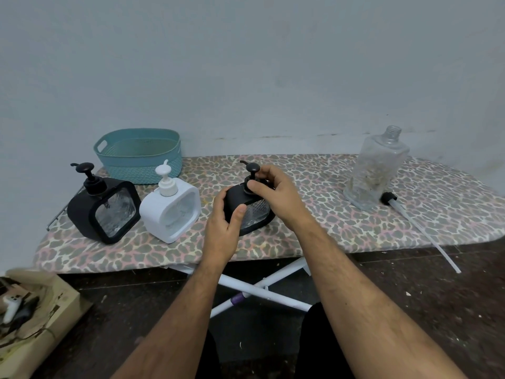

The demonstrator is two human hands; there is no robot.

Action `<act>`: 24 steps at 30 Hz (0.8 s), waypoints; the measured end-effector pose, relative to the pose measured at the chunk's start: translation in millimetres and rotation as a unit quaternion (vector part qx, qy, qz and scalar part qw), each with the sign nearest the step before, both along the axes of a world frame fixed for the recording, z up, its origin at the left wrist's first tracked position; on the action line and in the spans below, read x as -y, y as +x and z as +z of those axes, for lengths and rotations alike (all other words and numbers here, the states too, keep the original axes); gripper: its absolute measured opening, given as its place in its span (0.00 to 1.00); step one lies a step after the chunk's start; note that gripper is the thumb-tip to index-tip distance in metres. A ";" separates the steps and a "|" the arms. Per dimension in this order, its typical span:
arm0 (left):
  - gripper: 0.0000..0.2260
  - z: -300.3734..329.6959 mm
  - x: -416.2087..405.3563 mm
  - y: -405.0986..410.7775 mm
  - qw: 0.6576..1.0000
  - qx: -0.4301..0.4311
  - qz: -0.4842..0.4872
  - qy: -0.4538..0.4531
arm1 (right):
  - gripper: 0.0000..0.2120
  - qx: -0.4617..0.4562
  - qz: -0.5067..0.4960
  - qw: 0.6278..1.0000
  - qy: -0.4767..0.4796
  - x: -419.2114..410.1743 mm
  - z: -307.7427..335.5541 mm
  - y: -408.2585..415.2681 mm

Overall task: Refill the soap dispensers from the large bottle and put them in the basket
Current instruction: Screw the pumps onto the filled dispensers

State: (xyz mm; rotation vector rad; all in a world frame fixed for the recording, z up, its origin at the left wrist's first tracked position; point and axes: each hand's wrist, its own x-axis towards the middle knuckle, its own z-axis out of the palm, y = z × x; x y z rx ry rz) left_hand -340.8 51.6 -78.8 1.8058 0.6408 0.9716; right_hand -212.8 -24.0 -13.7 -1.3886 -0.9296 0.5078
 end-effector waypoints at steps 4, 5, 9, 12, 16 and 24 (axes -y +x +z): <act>0.27 0.0 0.3 0.2 1.000 -0.005 0.003 -0.006 | 0.15 0.009 0.030 1.000 0.001 3.7 0.5 4.0; 0.27 0.8 0.8 0.2 1.000 -0.005 0.002 -0.007 | 0.12 0.019 0.028 0.999 -0.002 4.1 -0.7 4.6; 0.29 1.8 1.2 0.1 1.000 -0.001 -0.001 -0.009 | 0.08 0.018 0.015 1.000 -0.017 4.3 -0.1 3.9; 0.30 0.9 1.3 -0.3 1.000 -0.002 -0.001 -0.010 | 0.07 0.019 -0.011 0.999 -0.023 1.8 0.3 2.7; 0.31 0.7 1.2 -1.0 1.000 -0.002 -0.004 -0.013 | 0.10 0.038 -0.048 0.997 -0.037 -2.0 -2.1 -0.5; 0.33 -0.7 -0.5 -1.0 1.000 -0.002 -0.007 -0.019 | 0.12 0.097 0.104 0.981 -0.131 4.5 35.2 22.8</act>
